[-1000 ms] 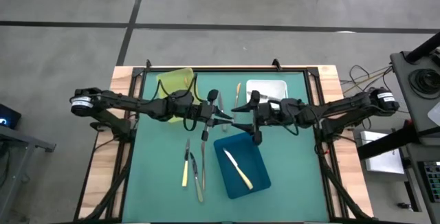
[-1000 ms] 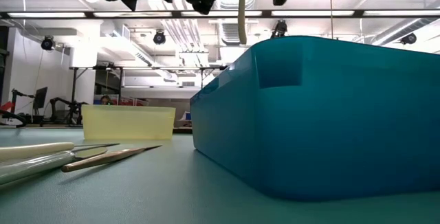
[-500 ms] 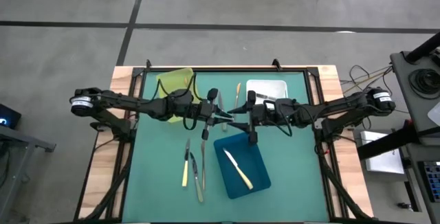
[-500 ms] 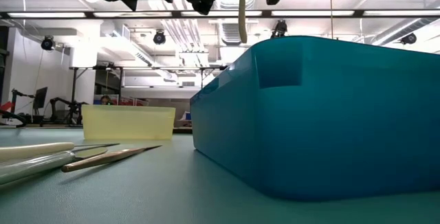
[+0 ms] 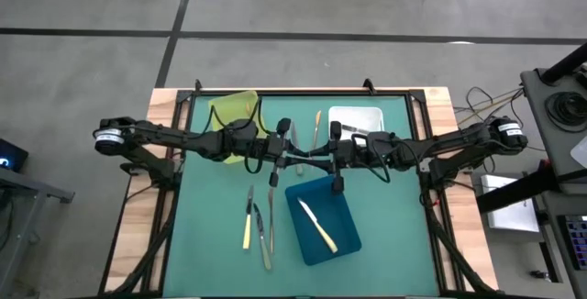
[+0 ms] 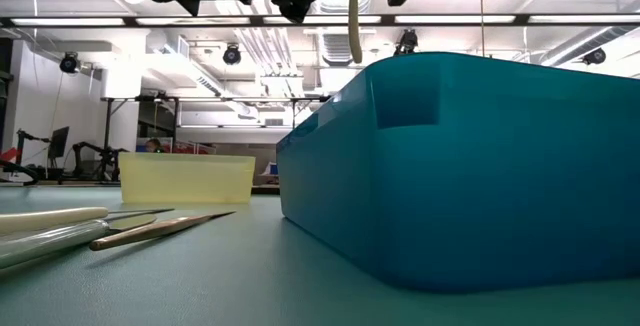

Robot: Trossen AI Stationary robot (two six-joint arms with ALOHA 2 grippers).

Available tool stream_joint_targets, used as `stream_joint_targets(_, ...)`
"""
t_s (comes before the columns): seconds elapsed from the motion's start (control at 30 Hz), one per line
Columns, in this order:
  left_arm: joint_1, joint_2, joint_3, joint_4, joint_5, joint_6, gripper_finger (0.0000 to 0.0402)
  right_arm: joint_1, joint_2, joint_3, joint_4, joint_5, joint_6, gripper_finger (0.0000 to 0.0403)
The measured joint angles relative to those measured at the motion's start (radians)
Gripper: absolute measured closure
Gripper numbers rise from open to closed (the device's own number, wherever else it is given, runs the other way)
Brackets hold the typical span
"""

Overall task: Sort silverware by color (type)
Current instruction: Put the left yellow knife into the blue bin

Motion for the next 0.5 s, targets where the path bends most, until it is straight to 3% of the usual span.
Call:
stream_joint_targets(0.17, 0.006, -0.001, 0.000, 0.001, 0.000, -0.016, 0.0359, -0.001, 0.000, 0.000, 0.000, 0.002, 0.045, 0.0352)
stream_joint_targets(0.5, 0.018, -0.075, 0.000, -0.126, 0.000, 0.027, 0.0228, -0.004, -0.018, 0.000, -0.012, 0.029, 0.122, 0.0352)
